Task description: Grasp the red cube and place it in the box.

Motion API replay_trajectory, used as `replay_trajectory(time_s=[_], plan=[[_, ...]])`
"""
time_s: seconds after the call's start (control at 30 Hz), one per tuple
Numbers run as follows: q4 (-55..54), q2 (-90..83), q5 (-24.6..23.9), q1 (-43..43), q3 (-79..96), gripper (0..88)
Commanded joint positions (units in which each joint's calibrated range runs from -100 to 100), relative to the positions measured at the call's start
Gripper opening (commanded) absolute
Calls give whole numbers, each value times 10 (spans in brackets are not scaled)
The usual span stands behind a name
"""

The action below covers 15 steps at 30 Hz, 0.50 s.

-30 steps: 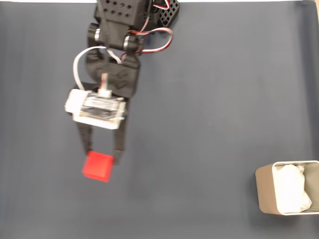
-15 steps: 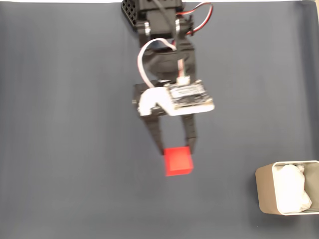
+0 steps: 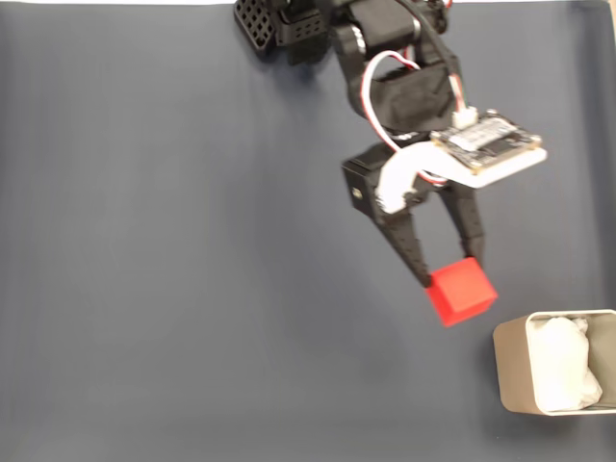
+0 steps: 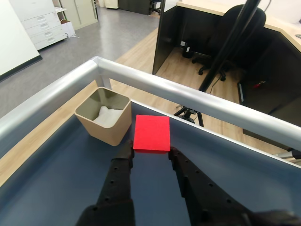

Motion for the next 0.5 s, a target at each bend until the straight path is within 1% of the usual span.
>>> replay_trajectory(time_s=[0.0, 0.47], plan=[[10, 24, -8, -22, -73, 59], [18, 160, -14, -79, -235, 58]])
